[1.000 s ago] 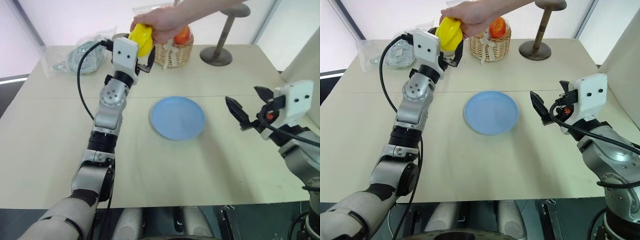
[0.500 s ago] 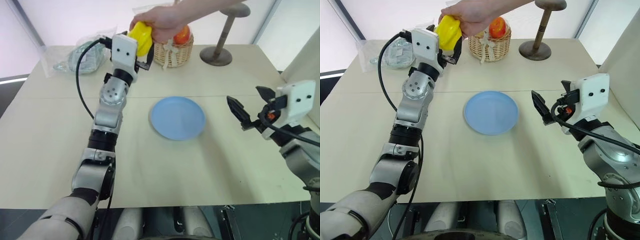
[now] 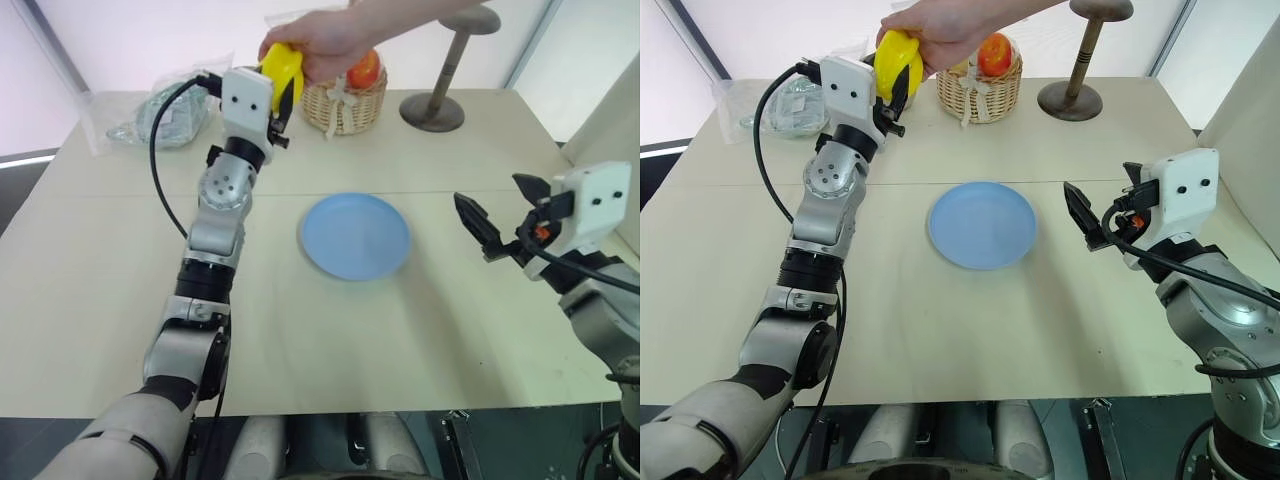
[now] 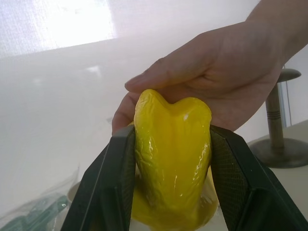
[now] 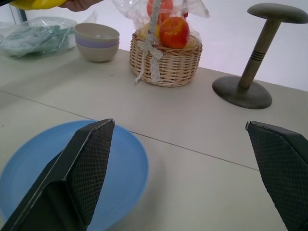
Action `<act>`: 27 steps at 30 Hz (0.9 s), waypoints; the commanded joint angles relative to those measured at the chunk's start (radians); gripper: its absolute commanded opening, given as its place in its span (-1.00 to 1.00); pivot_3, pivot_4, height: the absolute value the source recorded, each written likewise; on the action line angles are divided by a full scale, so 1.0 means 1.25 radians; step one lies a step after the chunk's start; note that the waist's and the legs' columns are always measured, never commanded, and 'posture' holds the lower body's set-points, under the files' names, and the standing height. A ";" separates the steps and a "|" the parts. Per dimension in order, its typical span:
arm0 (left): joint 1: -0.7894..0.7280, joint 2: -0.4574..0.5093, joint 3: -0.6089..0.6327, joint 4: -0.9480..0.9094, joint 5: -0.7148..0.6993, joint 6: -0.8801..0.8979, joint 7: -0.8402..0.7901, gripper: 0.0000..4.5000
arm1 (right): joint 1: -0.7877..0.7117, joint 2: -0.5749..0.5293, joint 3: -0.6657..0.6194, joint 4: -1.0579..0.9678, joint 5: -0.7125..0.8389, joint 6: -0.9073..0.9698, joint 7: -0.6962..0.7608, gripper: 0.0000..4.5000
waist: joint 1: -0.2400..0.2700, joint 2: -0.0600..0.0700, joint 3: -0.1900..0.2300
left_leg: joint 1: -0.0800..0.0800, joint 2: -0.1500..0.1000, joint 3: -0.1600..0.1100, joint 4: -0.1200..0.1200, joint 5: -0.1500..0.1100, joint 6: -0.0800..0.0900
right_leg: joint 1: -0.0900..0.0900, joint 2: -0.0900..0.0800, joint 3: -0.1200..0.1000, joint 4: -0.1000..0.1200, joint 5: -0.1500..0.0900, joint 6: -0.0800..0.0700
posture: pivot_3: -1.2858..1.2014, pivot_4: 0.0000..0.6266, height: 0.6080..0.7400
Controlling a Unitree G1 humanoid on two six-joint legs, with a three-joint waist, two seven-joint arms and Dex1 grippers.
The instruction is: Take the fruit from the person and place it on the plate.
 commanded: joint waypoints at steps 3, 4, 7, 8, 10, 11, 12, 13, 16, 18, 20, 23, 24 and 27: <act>-0.021 0.004 0.012 -0.028 -0.005 -0.016 0.007 -0.03 | -0.004 -0.007 -0.024 -0.030 0.005 -0.008 -0.001 1.00 | 0.000 0.000 0.000 | 0.000 0.000 0.000 0.000 0.000 0.000 | 0.000 0.000 0.000 0.000 0.000 0.000 | 0.03 -0.52 1.00; -0.022 0.004 0.013 -0.028 -0.006 -0.016 0.007 -0.03 | -0.004 -0.007 -0.024 -0.029 0.004 -0.008 0.000 1.00 | 0.000 0.000 0.000 | 0.000 0.000 0.000 0.000 0.000 0.000 | 0.000 0.000 0.000 0.000 0.000 0.000 | 0.03 -0.52 1.00; -0.023 0.003 0.016 -0.031 -0.010 -0.018 0.008 -0.03 | -0.004 -0.008 -0.023 -0.028 0.003 -0.008 0.000 1.00 | 0.000 0.000 0.000 | 0.000 0.000 0.000 0.000 0.000 0.000 | 0.000 0.000 0.000 0.000 0.000 0.000 | 0.03 -0.52 1.00; -0.022 0.000 0.020 -0.036 -0.022 -0.016 0.002 -0.03 | -0.005 -0.008 -0.023 -0.028 0.003 -0.008 0.000 1.00 | 0.000 0.000 0.000 | 0.000 0.000 0.000 0.000 0.000 0.000 | 0.000 0.000 0.000 0.000 0.000 0.000 | 0.03 -0.52 1.00; -0.019 -0.005 0.028 -0.054 -0.060 -0.007 -0.027 -0.03 | -0.005 -0.009 -0.023 -0.027 0.001 -0.008 0.001 1.00 | 0.000 0.000 0.000 | 0.000 0.000 0.000 0.000 0.000 0.000 | 0.000 0.000 0.000 0.000 0.000 0.000 | 0.03 -0.52 1.00; -0.016 -0.005 0.029 -0.068 -0.089 0.010 -0.057 -0.03 | -0.006 -0.010 -0.023 -0.027 0.002 -0.008 0.001 1.00 | 0.000 0.000 0.000 | 0.000 0.000 0.000 0.000 0.000 0.000 | 0.000 0.000 0.000 0.000 0.000 0.000 | 0.03 -0.52 1.00; -0.011 0.001 0.027 -0.084 -0.117 0.036 -0.095 -0.03 | -0.006 -0.010 -0.024 -0.027 0.002 -0.008 0.001 1.00 | 0.000 0.000 0.000 | 0.000 0.000 0.000 0.000 0.000 0.000 | 0.000 0.000 0.000 0.000 0.000 0.000 | 0.03 -0.52 1.00; -0.005 0.009 0.026 -0.100 -0.144 0.069 -0.130 -0.03 | -0.005 -0.011 -0.026 -0.028 0.004 -0.007 0.001 1.00 | 0.000 0.000 0.000 | 0.000 0.000 0.000 0.000 0.000 0.000 | 0.000 0.000 0.000 0.000 0.000 0.000 | 0.03 -0.52 1.00; 0.019 0.063 0.025 -0.145 -0.244 0.204 -0.284 -0.03 | -0.005 -0.012 -0.025 -0.027 0.002 -0.006 0.002 1.00 | -0.005 0.000 0.000 | 0.000 0.000 0.000 0.000 0.000 0.000 | 0.000 0.000 0.000 0.000 0.000 0.000 | 0.03 -0.52 1.00; 0.024 0.107 0.027 -0.152 -0.305 0.294 -0.379 -0.03 | -0.005 -0.012 -0.022 -0.025 0.001 -0.006 0.003 1.00 | -0.007 0.000 0.000 | 0.001 0.000 0.000 0.000 0.000 0.000 | 0.000 0.000 0.000 0.001 0.000 0.000 | 0.03 -0.52 1.00; 0.007 0.164 0.019 -0.112 -0.316 0.301 -0.490 -0.03 | -0.005 -0.015 -0.020 -0.026 0.015 -0.001 0.011 1.00 | -0.007 0.000 0.000 | 0.001 0.000 0.000 0.000 0.000 0.000 | 0.000 0.001 0.000 0.001 0.000 0.000 | 0.03 -0.52 1.00; -0.035 0.236 -0.006 -0.039 -0.337 0.338 -0.662 -0.03 | 0.004 -0.041 -0.021 -0.048 0.096 0.020 0.062 1.00 | -0.008 0.000 0.000 | 0.001 0.000 0.000 0.000 0.000 0.000 | 0.000 0.001 0.000 0.002 0.000 0.000 | 0.03 -0.52 1.00; -0.044 0.244 -0.018 -0.023 -0.336 0.338 -0.697 -0.03 | 0.007 -0.051 -0.019 -0.053 0.117 0.025 0.077 1.00 | -0.008 0.000 0.000 | 0.001 0.000 0.000 0.000 0.000 0.000 | 0.000 0.002 0.000 0.001 0.000 0.000 | 0.03 -0.52 1.00; -0.045 0.269 -0.062 -0.012 -0.337 0.354 -0.838 -0.03 | 0.023 -0.084 -0.010 -0.054 0.184 0.051 0.102 1.00 | -0.004 0.000 0.000 | 0.001 0.000 0.000 0.000 0.000 0.000 | 0.000 0.001 0.000 0.001 0.000 0.000 | 0.03 -0.52 1.00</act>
